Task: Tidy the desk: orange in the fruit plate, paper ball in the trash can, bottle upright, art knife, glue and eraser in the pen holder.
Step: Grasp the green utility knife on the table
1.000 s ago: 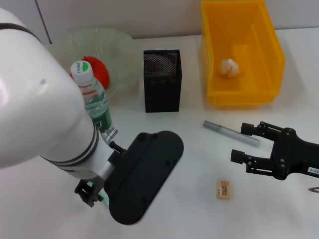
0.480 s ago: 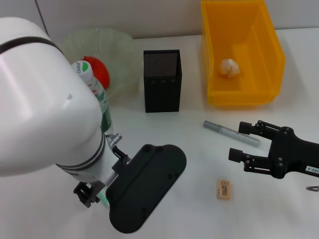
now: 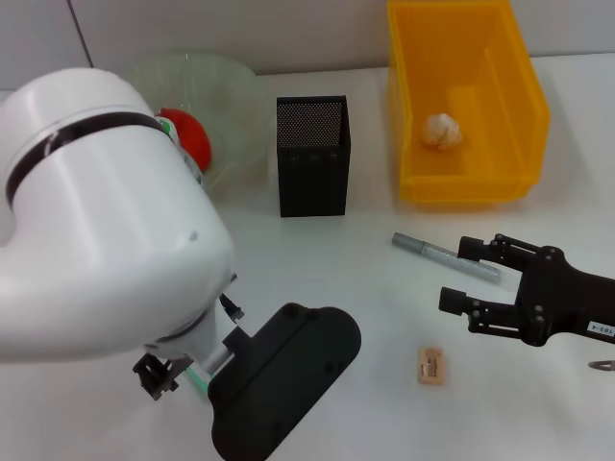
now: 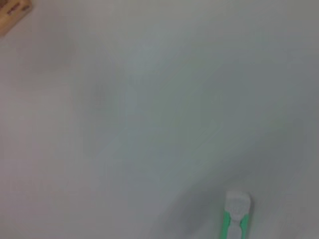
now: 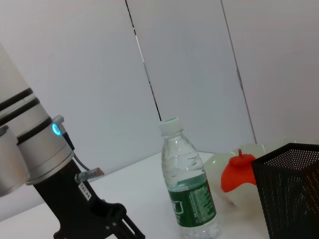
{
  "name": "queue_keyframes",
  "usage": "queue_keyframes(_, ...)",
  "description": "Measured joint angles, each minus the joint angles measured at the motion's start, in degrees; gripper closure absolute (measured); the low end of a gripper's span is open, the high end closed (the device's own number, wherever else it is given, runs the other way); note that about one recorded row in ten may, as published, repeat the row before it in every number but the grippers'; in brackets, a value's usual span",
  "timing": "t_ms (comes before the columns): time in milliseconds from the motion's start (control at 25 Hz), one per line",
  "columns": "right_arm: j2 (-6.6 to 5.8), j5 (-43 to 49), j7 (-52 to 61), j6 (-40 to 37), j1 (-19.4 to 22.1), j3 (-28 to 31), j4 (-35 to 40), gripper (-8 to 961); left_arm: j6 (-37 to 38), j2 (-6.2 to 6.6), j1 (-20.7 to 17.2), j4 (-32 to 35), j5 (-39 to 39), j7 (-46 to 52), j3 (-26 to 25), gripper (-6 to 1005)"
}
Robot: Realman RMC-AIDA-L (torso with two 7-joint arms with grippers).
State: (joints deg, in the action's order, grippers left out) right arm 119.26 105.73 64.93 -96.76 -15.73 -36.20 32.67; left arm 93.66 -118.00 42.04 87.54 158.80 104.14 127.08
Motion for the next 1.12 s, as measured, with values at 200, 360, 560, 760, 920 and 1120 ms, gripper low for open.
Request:
queue_keyframes(200,0.01,0.00,0.03,0.00,-0.07,-0.12,-0.07,122,-0.15,-0.23,0.60,-1.60,-0.43,-0.07,0.67,192)
queue_keyframes(360,0.01,0.00,0.05,0.00,-0.09,-0.26,-0.07,123,-0.37,-0.38,0.91,-2.40,-1.88,-0.25,1.36,194)
queue_keyframes(560,0.01,0.00,0.09,0.00,-0.09,-0.27,-0.07,123,-0.79,-0.54,1.43,-3.28,-3.31,-0.81,1.46,197)
queue_keyframes(760,0.01,0.00,0.11,0.00,-0.02,-0.27,-0.07,122,-1.30,-0.60,1.80,-4.09,-3.01,-1.23,1.58,199)
queue_keyframes(920,0.01,0.00,0.11,0.00,0.10,-0.28,-0.07,122,-1.25,-0.65,2.15,-4.47,-2.84,-1.48,1.71,202)
queue_keyframes(1120,0.01,0.00,0.11,0.00,0.27,-0.24,-0.07,122,-1.06,-0.69,2.43,-4.51,-2.87,-1.51,1.97,204)
